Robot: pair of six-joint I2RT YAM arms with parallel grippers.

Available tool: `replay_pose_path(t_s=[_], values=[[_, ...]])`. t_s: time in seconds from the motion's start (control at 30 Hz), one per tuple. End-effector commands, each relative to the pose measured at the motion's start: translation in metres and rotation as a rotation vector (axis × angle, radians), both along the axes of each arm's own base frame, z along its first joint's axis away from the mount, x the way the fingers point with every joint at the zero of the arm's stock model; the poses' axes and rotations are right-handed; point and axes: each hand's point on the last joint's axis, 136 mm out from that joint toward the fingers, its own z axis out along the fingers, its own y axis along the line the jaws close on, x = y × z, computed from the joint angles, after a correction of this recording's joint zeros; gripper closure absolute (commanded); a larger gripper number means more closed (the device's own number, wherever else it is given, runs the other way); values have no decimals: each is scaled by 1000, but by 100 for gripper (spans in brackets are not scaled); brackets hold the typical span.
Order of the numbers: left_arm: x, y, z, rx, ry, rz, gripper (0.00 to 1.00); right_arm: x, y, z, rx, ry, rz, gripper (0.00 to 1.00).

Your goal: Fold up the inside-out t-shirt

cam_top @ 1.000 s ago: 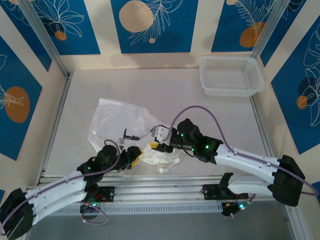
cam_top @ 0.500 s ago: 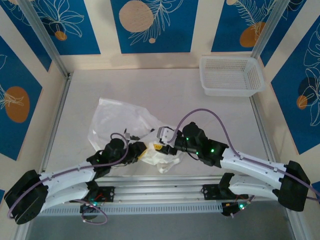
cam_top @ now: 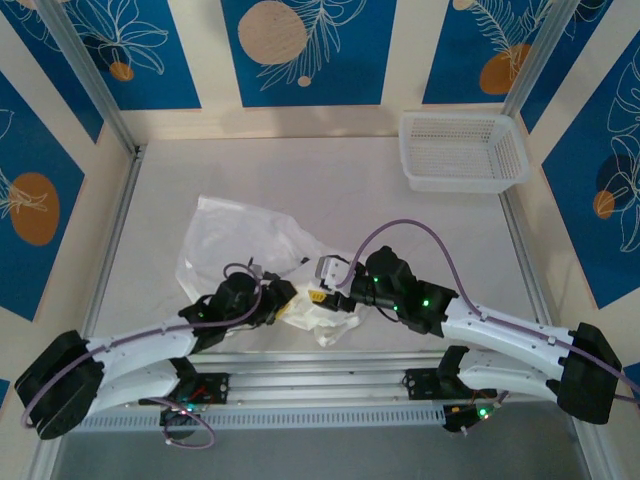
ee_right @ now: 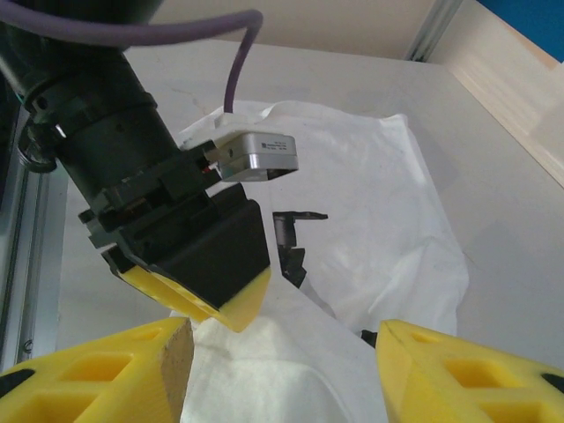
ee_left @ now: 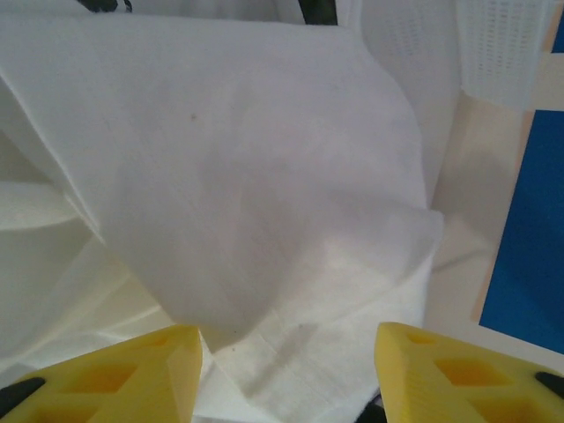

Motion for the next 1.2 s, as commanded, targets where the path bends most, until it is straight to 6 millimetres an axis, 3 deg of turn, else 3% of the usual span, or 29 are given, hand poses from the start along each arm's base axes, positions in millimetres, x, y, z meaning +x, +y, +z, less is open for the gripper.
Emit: replay_pose_path(t_s=[0.0, 0.27, 0.57, 0.7, 0.83, 1.0, 1.17], values=[[11, -15, 17, -47, -47, -13, 49, -1, -1, 1, 0, 0, -5, 42], [15, -14, 21, -35, -62, -6, 66, -2, -6, -2, -7, 0, -10, 42], [13, 1, 23, 8, -82, 18, 66, -3, -6, -4, -21, -1, 0, 42], [18, 10, 28, 7, -103, 38, 73, -5, -6, -3, -21, 5, 11, 42], [24, 6, 29, -12, -89, 28, 72, -7, -4, -2, -15, 10, 19, 42], [29, 4, 25, -16, -79, 35, 58, -10, -5, -2, -22, 18, 25, 42], [35, 14, 22, 13, -94, 64, 63, -13, -5, -3, -23, 24, 27, 42]])
